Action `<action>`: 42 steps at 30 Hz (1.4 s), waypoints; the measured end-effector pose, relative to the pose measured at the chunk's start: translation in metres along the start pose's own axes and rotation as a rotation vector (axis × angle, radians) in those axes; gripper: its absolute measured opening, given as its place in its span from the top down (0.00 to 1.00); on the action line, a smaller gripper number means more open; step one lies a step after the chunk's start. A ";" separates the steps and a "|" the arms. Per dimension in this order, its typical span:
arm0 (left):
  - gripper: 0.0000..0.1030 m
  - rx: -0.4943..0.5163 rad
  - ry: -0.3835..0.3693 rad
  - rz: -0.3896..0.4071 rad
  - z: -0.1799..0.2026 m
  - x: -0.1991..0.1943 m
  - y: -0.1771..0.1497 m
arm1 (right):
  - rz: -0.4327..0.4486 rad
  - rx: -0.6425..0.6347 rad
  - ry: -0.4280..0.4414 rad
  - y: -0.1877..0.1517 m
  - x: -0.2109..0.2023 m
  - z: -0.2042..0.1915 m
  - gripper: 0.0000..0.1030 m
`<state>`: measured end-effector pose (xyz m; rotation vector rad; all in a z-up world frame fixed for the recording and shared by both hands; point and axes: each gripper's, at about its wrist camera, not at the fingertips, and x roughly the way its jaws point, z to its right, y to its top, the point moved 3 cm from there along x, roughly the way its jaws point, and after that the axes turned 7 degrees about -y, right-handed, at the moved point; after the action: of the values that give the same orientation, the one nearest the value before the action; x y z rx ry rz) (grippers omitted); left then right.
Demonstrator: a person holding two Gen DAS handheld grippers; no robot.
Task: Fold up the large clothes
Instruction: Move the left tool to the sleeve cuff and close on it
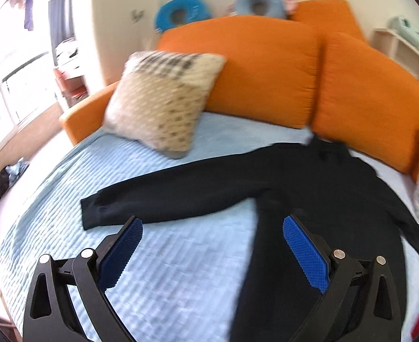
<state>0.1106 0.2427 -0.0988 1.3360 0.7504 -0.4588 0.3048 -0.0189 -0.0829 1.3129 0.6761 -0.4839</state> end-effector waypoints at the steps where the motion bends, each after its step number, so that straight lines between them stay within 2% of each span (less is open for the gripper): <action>1: 0.03 -0.010 0.027 -0.006 -0.013 0.008 0.001 | 0.003 0.006 0.007 0.004 0.006 -0.005 0.05; 5: 0.03 -0.052 0.081 -0.033 -0.058 0.037 0.002 | 0.006 0.014 0.030 0.018 0.026 -0.022 0.05; 11: 0.03 -0.120 0.078 -0.067 -0.112 0.081 0.000 | -0.009 -0.022 0.042 0.029 0.062 -0.050 0.05; 12: 0.03 -0.144 0.048 -0.083 -0.124 0.093 -0.001 | -0.014 -0.030 0.042 0.031 0.068 -0.054 0.05; 15: 0.03 -0.217 0.025 -0.121 -0.153 0.122 -0.008 | -0.022 -0.051 0.039 0.032 0.083 -0.067 0.05; 18: 0.03 -0.289 0.063 -0.173 -0.186 0.153 -0.015 | -0.040 -0.073 0.033 0.032 0.100 -0.080 0.05; 22: 0.03 -0.435 0.042 -0.203 -0.227 0.177 -0.027 | -0.072 -0.091 0.027 0.029 0.122 -0.091 0.05; 27: 0.03 -0.501 0.056 -0.228 -0.251 0.194 -0.035 | -0.107 -0.114 0.023 0.025 0.150 -0.107 0.05; 32: 0.03 -0.584 0.050 -0.300 -0.275 0.207 -0.054 | -0.135 -0.123 0.026 0.022 0.173 -0.120 0.05; 35: 0.03 -0.628 0.053 -0.308 -0.289 0.216 -0.060 | -0.148 -0.126 0.030 0.022 0.184 -0.128 0.05; 37: 0.03 -0.651 0.046 -0.300 -0.297 0.225 -0.062 | -0.151 -0.130 0.032 0.021 0.192 -0.135 0.05; 40: 0.03 -0.630 0.062 -0.269 -0.298 0.230 -0.056 | -0.162 -0.131 0.035 0.021 0.206 -0.142 0.05; 42: 0.03 -0.650 0.042 -0.242 -0.299 0.234 -0.051 | -0.161 -0.125 0.052 0.021 0.214 -0.145 0.05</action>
<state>0.1696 0.5511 -0.3186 0.6526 0.9969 -0.3340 0.4469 0.1375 -0.2328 1.1619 0.8466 -0.5305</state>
